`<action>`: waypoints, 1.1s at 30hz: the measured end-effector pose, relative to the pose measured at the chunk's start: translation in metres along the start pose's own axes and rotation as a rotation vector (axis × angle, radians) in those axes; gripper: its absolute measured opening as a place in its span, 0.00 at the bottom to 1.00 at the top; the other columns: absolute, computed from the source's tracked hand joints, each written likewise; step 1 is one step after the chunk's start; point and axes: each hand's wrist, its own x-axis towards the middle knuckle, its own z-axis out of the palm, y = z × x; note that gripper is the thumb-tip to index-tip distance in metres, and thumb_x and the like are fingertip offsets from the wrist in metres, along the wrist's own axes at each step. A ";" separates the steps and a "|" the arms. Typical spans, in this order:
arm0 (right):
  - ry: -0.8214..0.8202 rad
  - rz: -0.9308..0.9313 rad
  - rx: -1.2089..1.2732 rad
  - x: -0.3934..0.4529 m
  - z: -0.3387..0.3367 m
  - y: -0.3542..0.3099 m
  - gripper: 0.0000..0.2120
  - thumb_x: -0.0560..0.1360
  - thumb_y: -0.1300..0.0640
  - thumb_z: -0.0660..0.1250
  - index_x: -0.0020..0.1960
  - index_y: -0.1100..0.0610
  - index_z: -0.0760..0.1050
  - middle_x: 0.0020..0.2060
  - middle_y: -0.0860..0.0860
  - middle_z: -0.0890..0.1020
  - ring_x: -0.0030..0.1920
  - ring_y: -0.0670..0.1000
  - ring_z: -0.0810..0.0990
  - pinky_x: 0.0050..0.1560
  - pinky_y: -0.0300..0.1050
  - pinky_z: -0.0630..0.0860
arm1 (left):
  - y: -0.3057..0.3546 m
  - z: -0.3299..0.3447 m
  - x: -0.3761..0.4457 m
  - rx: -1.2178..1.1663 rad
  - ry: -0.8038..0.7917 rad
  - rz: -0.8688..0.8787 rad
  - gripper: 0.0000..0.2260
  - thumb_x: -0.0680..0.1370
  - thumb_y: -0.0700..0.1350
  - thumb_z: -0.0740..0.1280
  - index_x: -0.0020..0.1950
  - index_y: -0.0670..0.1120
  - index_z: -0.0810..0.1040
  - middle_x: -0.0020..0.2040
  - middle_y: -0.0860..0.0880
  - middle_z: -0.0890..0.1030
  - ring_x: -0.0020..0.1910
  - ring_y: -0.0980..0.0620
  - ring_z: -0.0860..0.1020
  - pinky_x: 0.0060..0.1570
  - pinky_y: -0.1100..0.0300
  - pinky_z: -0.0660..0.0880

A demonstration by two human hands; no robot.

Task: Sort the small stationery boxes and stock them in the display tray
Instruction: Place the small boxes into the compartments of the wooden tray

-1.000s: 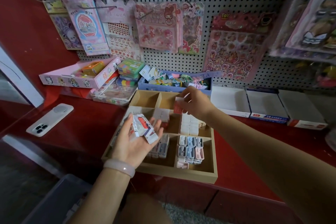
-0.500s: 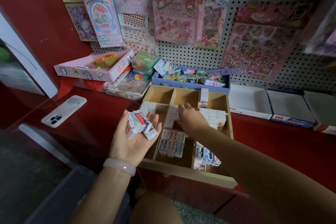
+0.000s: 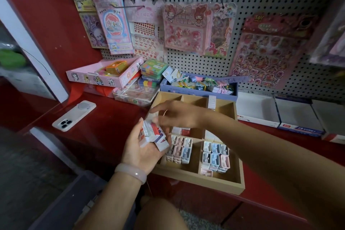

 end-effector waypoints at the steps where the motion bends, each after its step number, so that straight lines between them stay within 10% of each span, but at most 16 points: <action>1: -0.085 -0.019 0.000 -0.002 0.001 -0.006 0.19 0.78 0.52 0.64 0.65 0.60 0.72 0.52 0.50 0.75 0.45 0.43 0.75 0.46 0.27 0.67 | -0.001 0.000 0.000 0.018 -0.007 0.011 0.16 0.78 0.52 0.60 0.43 0.44 0.83 0.44 0.44 0.83 0.40 0.47 0.83 0.44 0.52 0.79; 10: -0.100 -0.104 -0.113 -0.008 0.008 -0.003 0.23 0.71 0.52 0.73 0.62 0.57 0.73 0.50 0.49 0.72 0.44 0.42 0.69 0.43 0.26 0.65 | 0.000 0.003 -0.005 0.060 0.022 -0.015 0.15 0.76 0.53 0.62 0.49 0.44 0.81 0.54 0.40 0.81 0.53 0.42 0.80 0.51 0.49 0.76; 15: 0.051 -0.051 0.159 -0.015 0.002 0.010 0.19 0.70 0.58 0.73 0.58 0.54 0.72 0.48 0.46 0.74 0.45 0.39 0.73 0.47 0.30 0.71 | 0.000 0.010 -0.006 0.019 0.050 0.024 0.21 0.79 0.52 0.59 0.34 0.43 0.83 0.38 0.44 0.82 0.35 0.49 0.81 0.35 0.58 0.79; 18: 0.049 0.054 0.382 -0.018 0.000 0.019 0.21 0.72 0.64 0.71 0.61 0.56 0.68 0.48 0.54 0.77 0.46 0.49 0.77 0.47 0.42 0.77 | 0.000 0.015 -0.003 0.024 0.082 0.005 0.15 0.79 0.52 0.60 0.42 0.43 0.78 0.36 0.46 0.79 0.38 0.51 0.76 0.37 0.60 0.76; 23: 0.116 0.162 0.620 -0.020 0.011 0.023 0.14 0.78 0.59 0.64 0.61 0.64 0.68 0.40 0.55 0.77 0.34 0.47 0.76 0.32 0.33 0.75 | -0.009 0.023 0.004 0.114 0.025 -0.025 0.14 0.80 0.51 0.58 0.52 0.44 0.78 0.38 0.47 0.83 0.35 0.53 0.81 0.34 0.62 0.78; 28: 0.421 0.289 0.379 -0.018 0.006 0.051 0.08 0.77 0.58 0.65 0.55 0.57 0.71 0.42 0.52 0.79 0.39 0.48 0.76 0.37 0.35 0.73 | -0.004 0.016 0.009 0.087 0.138 -0.067 0.13 0.79 0.52 0.61 0.49 0.42 0.76 0.44 0.45 0.79 0.43 0.49 0.78 0.37 0.58 0.80; 33: 0.292 0.373 -0.085 -0.023 0.019 0.075 0.11 0.77 0.57 0.64 0.57 0.61 0.70 0.50 0.58 0.79 0.49 0.57 0.78 0.48 0.50 0.76 | 0.003 0.006 0.008 0.046 0.149 -0.071 0.15 0.79 0.52 0.61 0.54 0.41 0.76 0.45 0.45 0.78 0.45 0.49 0.78 0.39 0.58 0.80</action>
